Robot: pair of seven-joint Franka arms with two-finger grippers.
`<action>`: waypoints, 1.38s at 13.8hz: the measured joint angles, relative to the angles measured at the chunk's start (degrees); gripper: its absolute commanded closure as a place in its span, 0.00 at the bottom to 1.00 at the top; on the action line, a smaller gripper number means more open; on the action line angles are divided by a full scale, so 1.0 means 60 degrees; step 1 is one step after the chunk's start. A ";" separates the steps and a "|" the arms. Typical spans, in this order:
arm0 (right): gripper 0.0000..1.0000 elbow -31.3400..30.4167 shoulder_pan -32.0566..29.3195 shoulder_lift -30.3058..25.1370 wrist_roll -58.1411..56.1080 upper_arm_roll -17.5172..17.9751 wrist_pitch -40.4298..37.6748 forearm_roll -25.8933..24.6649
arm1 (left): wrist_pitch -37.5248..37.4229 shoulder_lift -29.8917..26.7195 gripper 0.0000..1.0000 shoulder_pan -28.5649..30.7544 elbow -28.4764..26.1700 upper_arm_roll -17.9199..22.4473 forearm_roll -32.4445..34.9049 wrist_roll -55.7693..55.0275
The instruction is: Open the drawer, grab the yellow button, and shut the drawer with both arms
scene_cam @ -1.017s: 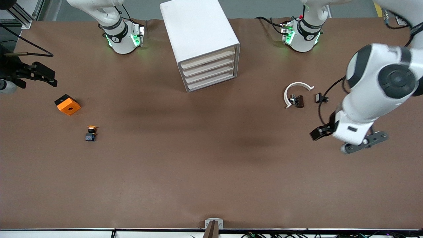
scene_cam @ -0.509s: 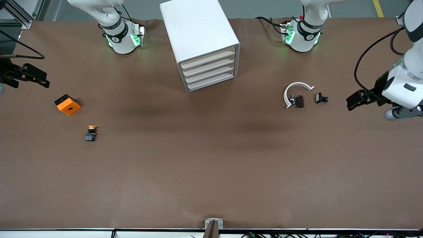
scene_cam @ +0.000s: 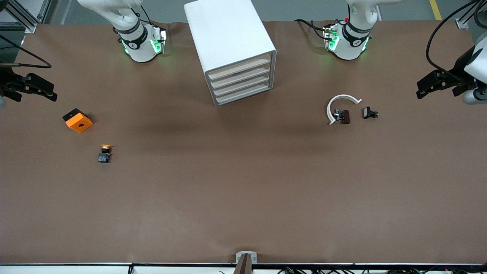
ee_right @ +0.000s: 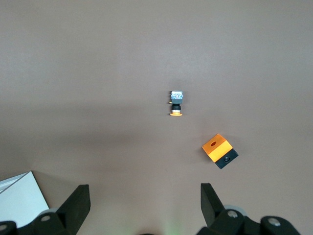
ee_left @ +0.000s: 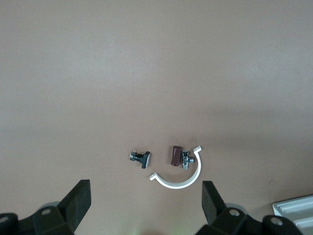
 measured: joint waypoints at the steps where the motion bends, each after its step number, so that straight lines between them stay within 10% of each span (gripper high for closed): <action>1: 0.00 0.0000 0.0000 0.0001 0.0000 0.0000 0.0017 0.0000 | -0.0004 -0.0139 0.00 -0.0005 -0.0138 0.0014 -0.0087 0.0054; 19: 0.00 0.0001 0.0008 0.0015 0.0000 0.0028 0.0154 0.0004 | -0.0161 -0.0291 0.00 -0.0156 -0.0416 -0.0156 -0.0224 -0.0473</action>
